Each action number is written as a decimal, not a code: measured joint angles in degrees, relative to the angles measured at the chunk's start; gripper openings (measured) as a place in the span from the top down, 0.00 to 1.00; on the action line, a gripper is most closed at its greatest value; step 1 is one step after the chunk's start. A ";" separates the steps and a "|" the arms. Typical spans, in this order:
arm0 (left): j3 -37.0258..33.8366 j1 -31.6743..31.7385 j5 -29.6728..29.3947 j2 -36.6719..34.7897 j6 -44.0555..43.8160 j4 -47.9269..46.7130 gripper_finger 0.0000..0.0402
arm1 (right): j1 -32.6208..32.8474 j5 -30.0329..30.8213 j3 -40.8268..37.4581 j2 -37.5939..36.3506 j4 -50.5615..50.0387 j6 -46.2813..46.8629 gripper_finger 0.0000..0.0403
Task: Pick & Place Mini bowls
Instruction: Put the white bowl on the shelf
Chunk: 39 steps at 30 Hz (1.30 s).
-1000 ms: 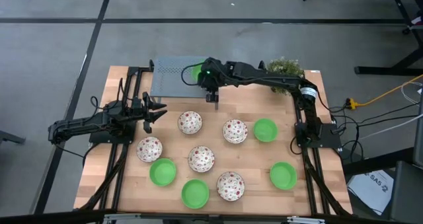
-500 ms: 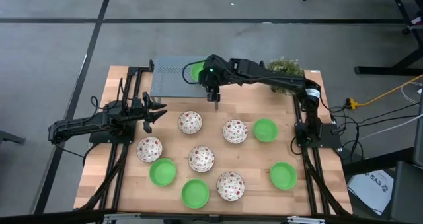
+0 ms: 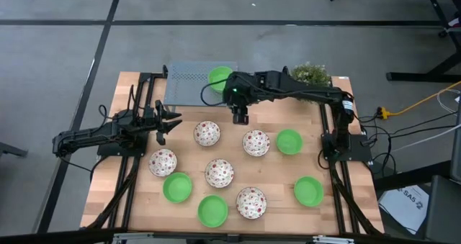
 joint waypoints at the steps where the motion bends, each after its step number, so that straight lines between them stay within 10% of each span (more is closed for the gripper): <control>1: 0.00 -0.02 0.00 0.01 0.00 0.00 0.69 | 0.42 -0.02 -0.06 -0.44 -0.64 1.16 0.53; 26: -0.01 -0.01 0.02 0.00 -0.02 0.02 0.69 | 22.57 0.96 -0.46 -2.92 -11.69 34.49 0.53; 39: 0.00 0.00 0.02 0.00 0.00 0.02 0.69 | 30.56 10.10 -14.92 -2.64 -12.52 49.50 0.53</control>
